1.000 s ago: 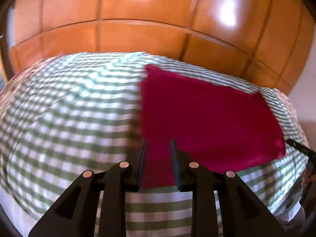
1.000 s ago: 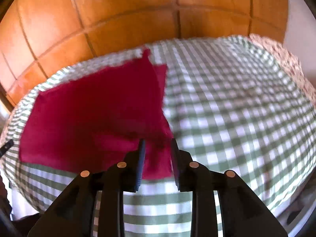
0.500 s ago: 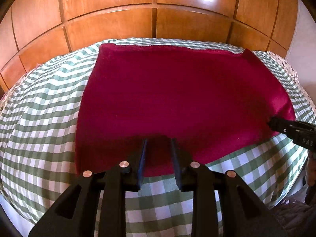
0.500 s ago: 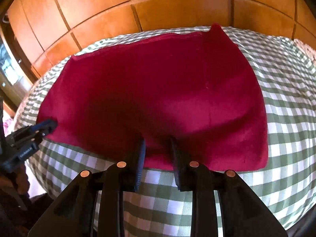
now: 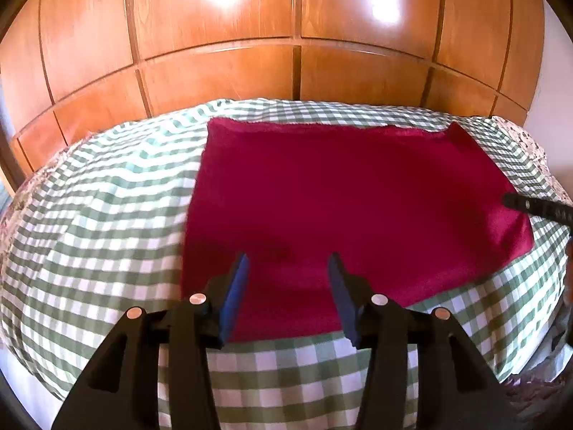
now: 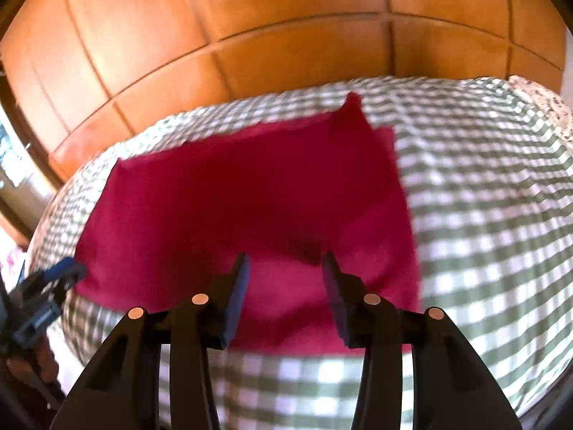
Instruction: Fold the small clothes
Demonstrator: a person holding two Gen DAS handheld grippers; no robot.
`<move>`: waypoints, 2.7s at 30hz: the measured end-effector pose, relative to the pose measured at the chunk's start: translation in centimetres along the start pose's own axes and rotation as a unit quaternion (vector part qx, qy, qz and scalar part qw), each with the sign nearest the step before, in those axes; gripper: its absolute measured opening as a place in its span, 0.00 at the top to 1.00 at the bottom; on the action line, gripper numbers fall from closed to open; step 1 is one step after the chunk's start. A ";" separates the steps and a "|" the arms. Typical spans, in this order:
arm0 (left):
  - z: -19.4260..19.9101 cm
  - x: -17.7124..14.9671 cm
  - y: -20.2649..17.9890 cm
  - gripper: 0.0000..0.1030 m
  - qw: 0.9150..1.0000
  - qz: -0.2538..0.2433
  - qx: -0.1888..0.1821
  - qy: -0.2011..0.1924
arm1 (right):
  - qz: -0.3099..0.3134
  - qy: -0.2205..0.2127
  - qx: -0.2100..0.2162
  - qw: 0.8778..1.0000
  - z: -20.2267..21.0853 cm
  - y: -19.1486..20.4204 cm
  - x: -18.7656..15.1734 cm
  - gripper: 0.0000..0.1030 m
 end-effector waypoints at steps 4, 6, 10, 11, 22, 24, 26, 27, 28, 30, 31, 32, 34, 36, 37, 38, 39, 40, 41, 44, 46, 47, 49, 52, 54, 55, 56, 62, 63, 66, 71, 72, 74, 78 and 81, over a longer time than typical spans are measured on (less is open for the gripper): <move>-0.3 0.8 0.9 0.51 1.000 -0.003 0.011 -0.002 | -0.013 -0.007 -0.025 1.000 -1.1 -1.4 1.9 0.60; -0.5 1.3 1.5 0.49 1.000 -0.004 0.020 -0.001 | -0.020 -0.008 -0.035 0.999 -1.8 -2.2 2.7 0.60; -1.4 3.0 3.8 0.45 0.999 0.015 0.043 -0.007 | -0.025 -0.014 -0.057 0.998 -3.1 -3.4 4.3 0.60; -1.7 3.5 4.6 0.43 0.999 0.025 0.046 -0.007 | -0.026 -0.015 -0.061 0.998 -3.3 -3.6 4.8 0.60; -10.4 8.6 11.0 0.46 0.989 0.143 0.005 0.042 | -0.034 -0.004 -0.084 0.996 -8.5 -5.2 8.9 0.60; -12.1 9.1 11.1 0.54 0.987 0.152 -0.006 0.051 | -0.029 0.005 -0.085 0.996 -9.4 -5.2 9.2 0.61; -13.5 9.3 10.9 0.85 0.985 0.157 -0.025 0.063 | -0.016 0.014 -0.083 0.996 -10.0 -4.9 9.3 0.90; -14.1 9.4 10.6 0.93 0.984 0.159 -0.038 0.069 | -0.010 0.010 -0.087 0.996 -9.9 -4.8 9.3 0.93; -13.8 9.4 10.2 0.94 0.985 0.159 -0.037 0.059 | -0.005 0.002 -0.089 0.996 -9.5 -4.7 9.4 0.94; -13.3 9.8 9.8 0.94 0.988 0.149 -0.031 0.034 | -0.009 -0.024 -0.091 0.996 -8.2 -4.8 9.6 0.94; -13.3 9.9 9.6 0.94 0.989 0.145 -0.022 0.031 | -0.014 -0.033 -0.093 0.995 -7.7 -5.1 9.7 0.94; -13.8 9.8 9.4 0.94 0.989 0.143 -0.015 0.034 | -0.018 -0.034 -0.104 0.994 -7.8 -5.6 9.7 0.95; -15.3 9.3 9.0 0.93 0.991 0.123 0.021 0.056 | -0.021 -0.011 -0.119 0.993 -9.5 -6.4 9.3 0.96; -16.6 8.6 8.2 0.89 0.991 0.103 0.049 0.072 | -0.030 0.017 -0.121 0.992 -11.6 -6.9 8.5 0.96; -16.2 8.6 8.1 0.89 0.992 0.093 0.062 0.065 | -0.031 0.017 -0.123 0.992 -11.9 -6.9 8.2 0.96; -15.7 8.7 7.6 0.85 0.992 0.081 0.079 0.059 | -0.030 0.011 -0.126 0.991 -11.9 -6.8 8.2 0.96; -15.1 8.7 7.3 0.76 0.991 0.076 0.092 0.056 | -0.030 0.010 -0.126 0.991 -11.8 -6.8 8.2 0.96; -14.7 8.8 7.2 0.72 0.991 0.076 0.098 0.052 | -0.032 0.009 -0.123 0.992 -11.8 -6.8 8.2 0.93; -13.9 8.9 7.0 0.68 0.991 0.078 0.100 0.043 | -0.034 0.009 -0.119 0.992 -11.7 -6.9 8.2 0.93; -11.6 8.9 6.5 0.65 0.992 0.082 0.099 0.018 | -0.044 0.006 -0.121 0.992 -11.1 -7.4 8.3 0.65; -9.8 8.6 6.1 0.62 0.992 0.079 0.093 0.005 | -0.069 -0.002 -0.101 0.992 -9.8 -8.0 8.3 0.44; -9.1 8.4 5.8 0.61 0.993 0.077 0.090 0.000 | -0.073 -0.005 -0.096 0.993 -9.4 -8.3 8.3 0.43; -7.9 8.1 5.3 0.56 0.994 0.071 0.083 -0.009 | -0.073 -0.004 -0.091 0.993 -8.5 -8.3 7.9 0.43; -6.7 7.8 4.6 0.54 0.995 0.069 0.067 -0.012 | -0.084 0.008 -0.068 0.994 -7.6 -8.6 6.6 0.38; -6.2 7.3 4.3 0.54 0.996 0.070 0.058 -0.011 | -0.089 0.014 -0.054 0.994 -6.9 -9.0 5.6 0.36; -6.1 7.1 4.0 0.53 0.996 0.069 0.054 -0.011 | -0.095 0.017 -0.043 0.994 -6.6 -9.2 5.1 0.36; -6.0 6.8 3.7 0.53 0.996 0.068 0.052 -0.010 | -0.103 0.019 -0.032 0.994 -6.2 -9.3 4.7 0.36; -4.6 5.2 1.7 0.52 0.998 0.062 0.033 -0.007 | -0.140 0.043 0.035 0.989 -5.1 -9.7 1.9 0.36; -4.5 5.1 1.5 0.51 0.998 0.061 0.031 -0.006 | -0.146 0.045 0.045 0.987 -4.9 -9.7 1.4 0.36; -4.1 4.5 0.6 0.51 0.998 0.055 0.020 -0.006 | -0.157 0.052 0.072 0.984 -4.4 -9.5 0.1 0.35; -3.8 3.6 -1.1 0.51 0.999 0.041 0.005 0.000 | -0.165 0.056 0.106 0.979 -3.5 -8.8 -1.2 0.35; -3.8 3.4 -1.5 0.51 0.999 0.039 0.000 0.003 | -0.167 0.055 0.113 0.978 -3.3 -8.6 -1.5 0.35; -3.8 3.1 -2.2 0.51 0.999 0.035 -0.008 0.007 | -0.173 0.056 0.125 0.975 -3.1 -8.4 -1.8 0.36; -4.6 2.3 -3.4 0.51 0.999 0.023 -0.020 0.025 | -0.171 0.058 0.134 0.974 -3.1 -8.0 -2.2 0.47; -5.8 1.5 -3.8 0.51 0.999 0.017 -0.021 0.046 | -0.148 0.063 0.136 0.978 -3.1 -7.1 -2.2 0.60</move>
Point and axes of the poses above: each gripper's, at about its wrist camera, not at the fingertips, and z roughly against the way its jaws point, y to its left, x to its top, the point moved 3 cm from there along -z, roughly the way its jaws point, and after that the axes turned 3 degrees about -y, right-handed, at the moved point
